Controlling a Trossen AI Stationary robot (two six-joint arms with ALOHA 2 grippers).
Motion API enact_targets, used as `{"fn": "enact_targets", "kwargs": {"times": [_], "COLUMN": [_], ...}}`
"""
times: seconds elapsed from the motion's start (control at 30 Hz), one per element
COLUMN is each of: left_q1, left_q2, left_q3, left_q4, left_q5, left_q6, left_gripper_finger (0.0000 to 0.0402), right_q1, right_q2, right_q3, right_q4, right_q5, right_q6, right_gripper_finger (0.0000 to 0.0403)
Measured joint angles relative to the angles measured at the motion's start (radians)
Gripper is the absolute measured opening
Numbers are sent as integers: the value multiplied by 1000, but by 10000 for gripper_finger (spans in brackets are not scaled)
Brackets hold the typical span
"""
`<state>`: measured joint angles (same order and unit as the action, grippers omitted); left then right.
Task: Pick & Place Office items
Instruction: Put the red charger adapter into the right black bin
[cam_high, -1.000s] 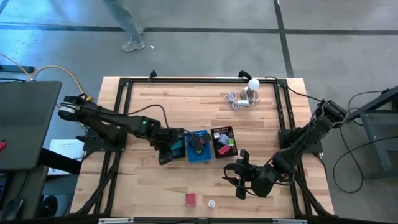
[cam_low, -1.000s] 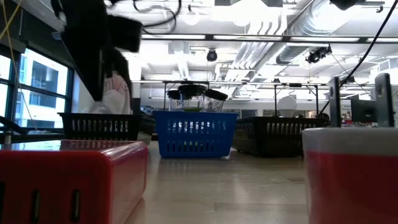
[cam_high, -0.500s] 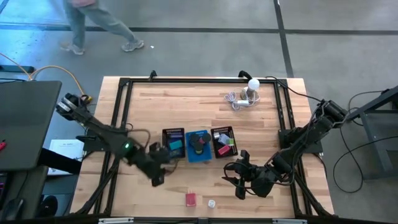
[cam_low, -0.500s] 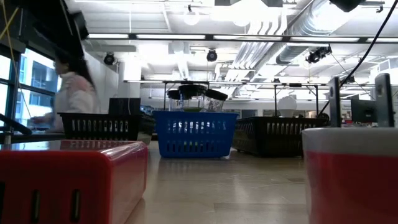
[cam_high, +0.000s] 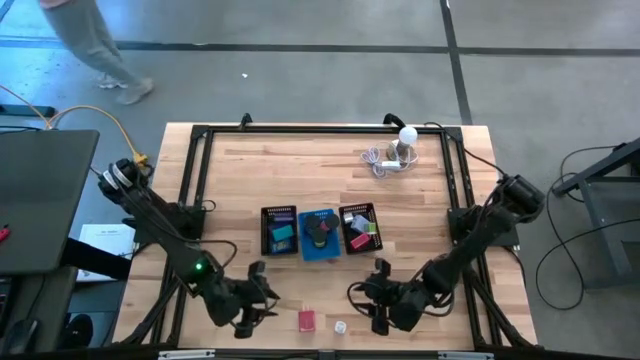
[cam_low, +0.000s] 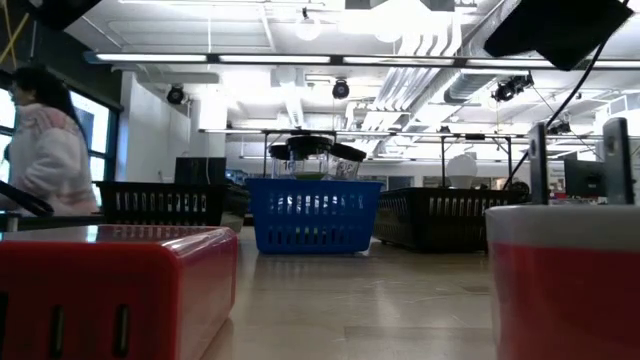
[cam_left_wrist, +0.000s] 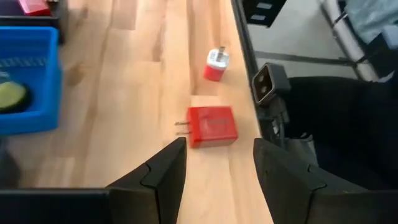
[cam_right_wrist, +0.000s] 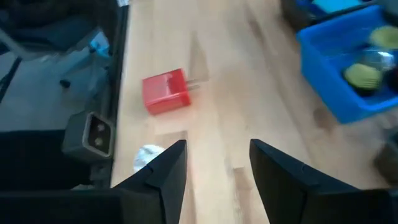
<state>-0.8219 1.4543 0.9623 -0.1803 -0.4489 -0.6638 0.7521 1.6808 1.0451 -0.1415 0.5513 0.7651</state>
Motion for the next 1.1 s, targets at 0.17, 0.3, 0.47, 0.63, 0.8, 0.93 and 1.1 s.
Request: {"fn": "enact_targets", "kwargs": {"times": [0.17, 0.3, 0.47, 0.63, 0.8, 0.93, 1.1], "left_q1": [7, 17, 30, 56, 75, 76, 76], "left_q2": [64, 118, 182, 203, 217, 223, 224], "left_q3": [0, 0, -1, 0, 0, 0, 0], "left_q4": [120, 252, 402, 440, 449, 453, 449], "left_q5": [2, 2, 9, 15, 46, 60, 98], "left_q6": [-1, 13, 9, 8, -40, -28, 6], "left_gripper_finger": [180, 180, 180, 180, 180, 185, 236], "right_q1": [-5, -6, -6, -6, -6, -6, -6], "right_q2": [13, 13, 13, 13, 13, 13, 12], "right_q3": [0, 1, 1, 1, 1, 1, 1], "right_q4": [49, 71, 75, 80, 79, 79, 79], "right_q5": [-39, -48, -57, -57, -57, -57, -57], "right_q6": [-58, -88, -105, -108, -108, -107, -106], "right_gripper_finger": [164, 164, 164, 164, 164, 164, 164]}}
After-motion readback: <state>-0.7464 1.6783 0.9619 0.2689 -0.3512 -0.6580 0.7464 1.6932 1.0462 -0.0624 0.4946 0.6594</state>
